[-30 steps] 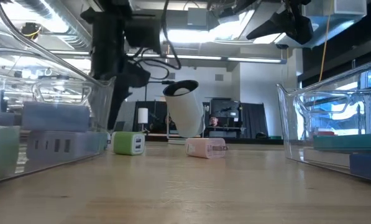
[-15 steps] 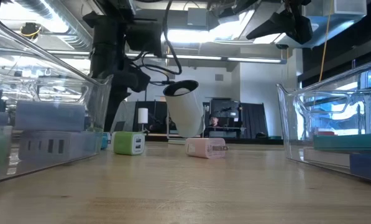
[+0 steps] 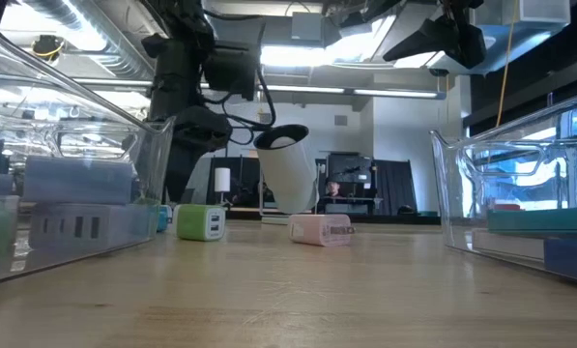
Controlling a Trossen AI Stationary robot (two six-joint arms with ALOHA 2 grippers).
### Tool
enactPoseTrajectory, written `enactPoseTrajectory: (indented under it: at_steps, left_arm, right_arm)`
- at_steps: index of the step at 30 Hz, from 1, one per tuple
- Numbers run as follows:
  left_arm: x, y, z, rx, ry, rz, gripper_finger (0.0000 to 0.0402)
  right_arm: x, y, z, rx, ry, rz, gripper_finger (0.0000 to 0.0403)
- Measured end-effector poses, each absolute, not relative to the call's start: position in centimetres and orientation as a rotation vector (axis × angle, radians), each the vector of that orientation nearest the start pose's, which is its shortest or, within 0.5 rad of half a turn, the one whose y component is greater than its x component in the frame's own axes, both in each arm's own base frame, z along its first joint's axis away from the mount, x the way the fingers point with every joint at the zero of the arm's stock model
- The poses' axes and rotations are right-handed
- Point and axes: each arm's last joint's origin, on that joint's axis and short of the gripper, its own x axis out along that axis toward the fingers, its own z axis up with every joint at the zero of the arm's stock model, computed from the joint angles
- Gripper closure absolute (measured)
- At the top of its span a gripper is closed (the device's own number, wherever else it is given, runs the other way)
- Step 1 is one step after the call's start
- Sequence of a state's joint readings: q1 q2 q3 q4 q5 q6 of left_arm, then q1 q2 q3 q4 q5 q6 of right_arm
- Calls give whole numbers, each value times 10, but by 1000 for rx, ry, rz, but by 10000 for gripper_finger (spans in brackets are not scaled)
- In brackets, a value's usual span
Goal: Pick & Place Office items
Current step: Put the blue charger adapter into the left transparent bin
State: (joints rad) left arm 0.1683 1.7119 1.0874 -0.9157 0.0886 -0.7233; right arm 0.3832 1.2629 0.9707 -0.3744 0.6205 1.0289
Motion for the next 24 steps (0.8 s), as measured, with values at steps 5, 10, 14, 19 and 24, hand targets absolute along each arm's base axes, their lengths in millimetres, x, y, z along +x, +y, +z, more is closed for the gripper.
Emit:
enactPoseTrajectory:
  at_steps: [5,10,14,19,24]
  left_arm:
    - [289,48,169,-818,1441,635,135]
    - [284,45,154,-885,1424,616,135]
    - [279,47,144,-905,1403,669,135]
    - [277,47,142,-881,1393,699,135]
    - [278,43,142,-814,1402,652,159]
  right_arm:
    - [251,83,285,674,407,-491,133]
    - [251,83,285,659,413,-485,133]
    - [251,83,285,649,415,-482,133]
    - [251,83,285,634,418,-479,133]
    - [251,83,285,634,418,-479,133]
